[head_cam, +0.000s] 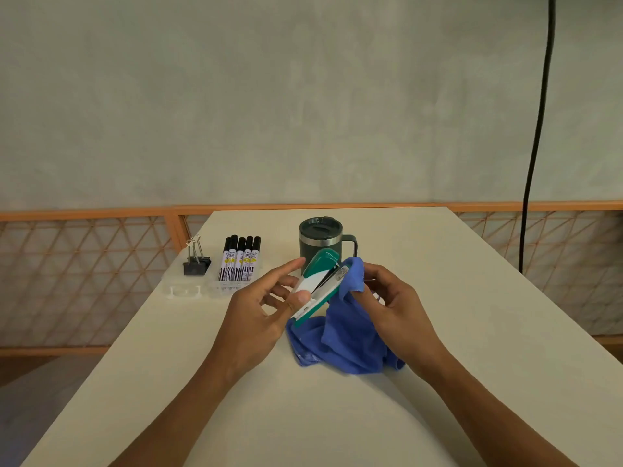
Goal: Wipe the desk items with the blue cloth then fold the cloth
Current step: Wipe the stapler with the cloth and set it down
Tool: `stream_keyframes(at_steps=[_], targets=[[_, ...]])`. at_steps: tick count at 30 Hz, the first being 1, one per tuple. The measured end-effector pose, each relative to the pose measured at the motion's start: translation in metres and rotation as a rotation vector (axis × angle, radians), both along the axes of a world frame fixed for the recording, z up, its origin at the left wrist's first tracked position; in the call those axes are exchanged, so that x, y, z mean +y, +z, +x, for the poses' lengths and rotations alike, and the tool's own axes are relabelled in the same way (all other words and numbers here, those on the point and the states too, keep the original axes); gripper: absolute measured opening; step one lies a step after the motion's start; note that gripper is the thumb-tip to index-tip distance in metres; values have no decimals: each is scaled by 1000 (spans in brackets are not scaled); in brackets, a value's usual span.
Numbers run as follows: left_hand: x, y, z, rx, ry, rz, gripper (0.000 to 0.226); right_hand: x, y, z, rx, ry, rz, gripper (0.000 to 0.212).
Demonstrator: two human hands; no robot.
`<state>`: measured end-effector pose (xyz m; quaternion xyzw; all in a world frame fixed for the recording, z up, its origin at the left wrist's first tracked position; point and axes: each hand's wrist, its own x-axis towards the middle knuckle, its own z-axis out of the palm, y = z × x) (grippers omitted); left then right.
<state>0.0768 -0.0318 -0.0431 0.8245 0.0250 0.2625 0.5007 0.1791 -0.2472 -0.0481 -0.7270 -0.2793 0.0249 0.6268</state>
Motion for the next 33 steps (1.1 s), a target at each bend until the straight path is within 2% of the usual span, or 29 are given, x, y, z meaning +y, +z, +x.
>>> stream_keyframes(at_steps=[4, 9, 12, 19, 25, 28, 30, 33], targets=[[-1, 5, -2, 18, -27, -11, 47, -2, 4, 0, 33, 3, 4, 43], [-3, 4, -1, 138, -153, -39, 32, -4, 8, -2, 18, -10, 107, 40], [1, 0, -1, 181, -143, -29, 26, 2, 6, -9, 8, -19, 108, 34], [2, -1, 3, 66, -81, -253, 28, 19, -11, -21, -29, -13, -37, 13], [1, 2, 3, 46, -25, -420, 33, 21, -13, -20, -23, 49, -177, 24], [-1, -1, 4, 66, -91, -489, 36, 17, -9, -21, -11, 80, -166, 25], [-1, 3, 4, 69, -109, -521, 37, 13, -6, -19, 4, 76, -130, 18], [9, 9, 2, -2, -86, -605, 35, 6, 1, -13, 44, 43, -50, 10]])
